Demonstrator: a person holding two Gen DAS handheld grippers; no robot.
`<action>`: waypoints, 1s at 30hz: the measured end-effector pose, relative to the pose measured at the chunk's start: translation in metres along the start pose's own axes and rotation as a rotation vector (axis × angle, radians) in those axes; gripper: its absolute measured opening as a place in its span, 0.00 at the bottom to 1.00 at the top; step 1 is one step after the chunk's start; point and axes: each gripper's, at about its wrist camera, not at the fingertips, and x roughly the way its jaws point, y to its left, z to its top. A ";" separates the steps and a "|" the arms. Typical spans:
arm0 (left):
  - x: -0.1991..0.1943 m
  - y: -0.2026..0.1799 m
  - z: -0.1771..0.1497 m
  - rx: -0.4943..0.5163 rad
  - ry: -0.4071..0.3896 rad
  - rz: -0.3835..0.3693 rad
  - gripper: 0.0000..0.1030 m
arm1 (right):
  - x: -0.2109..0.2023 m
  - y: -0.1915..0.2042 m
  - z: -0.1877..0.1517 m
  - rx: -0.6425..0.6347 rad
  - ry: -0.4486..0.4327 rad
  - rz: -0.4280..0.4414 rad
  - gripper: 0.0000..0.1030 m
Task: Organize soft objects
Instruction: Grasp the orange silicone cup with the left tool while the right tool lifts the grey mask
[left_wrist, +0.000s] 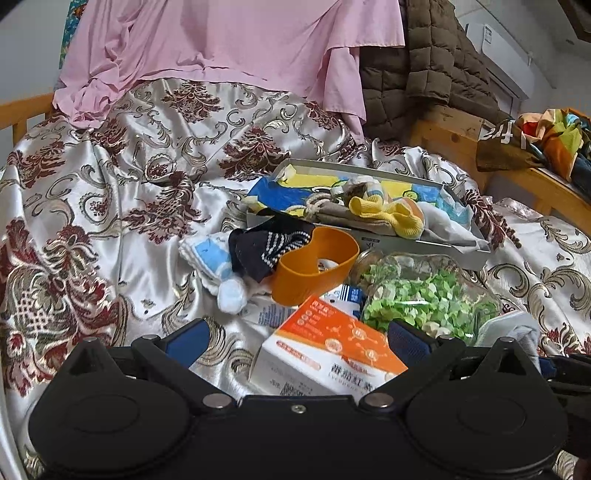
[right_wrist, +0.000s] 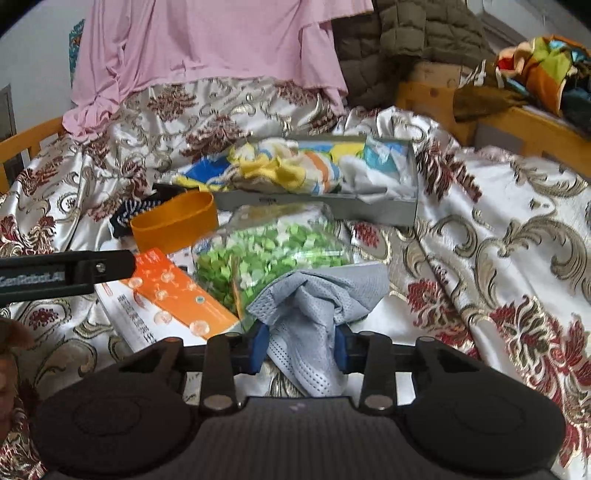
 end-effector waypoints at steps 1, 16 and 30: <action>0.003 0.000 0.003 0.003 -0.001 -0.006 0.99 | -0.003 0.001 0.001 -0.009 -0.019 -0.006 0.38; 0.039 -0.010 0.022 0.172 -0.006 -0.092 0.99 | -0.010 0.003 0.021 -0.027 -0.165 0.061 0.37; 0.064 0.007 0.028 0.180 0.021 -0.196 0.90 | 0.023 0.007 0.034 -0.063 -0.155 0.122 0.37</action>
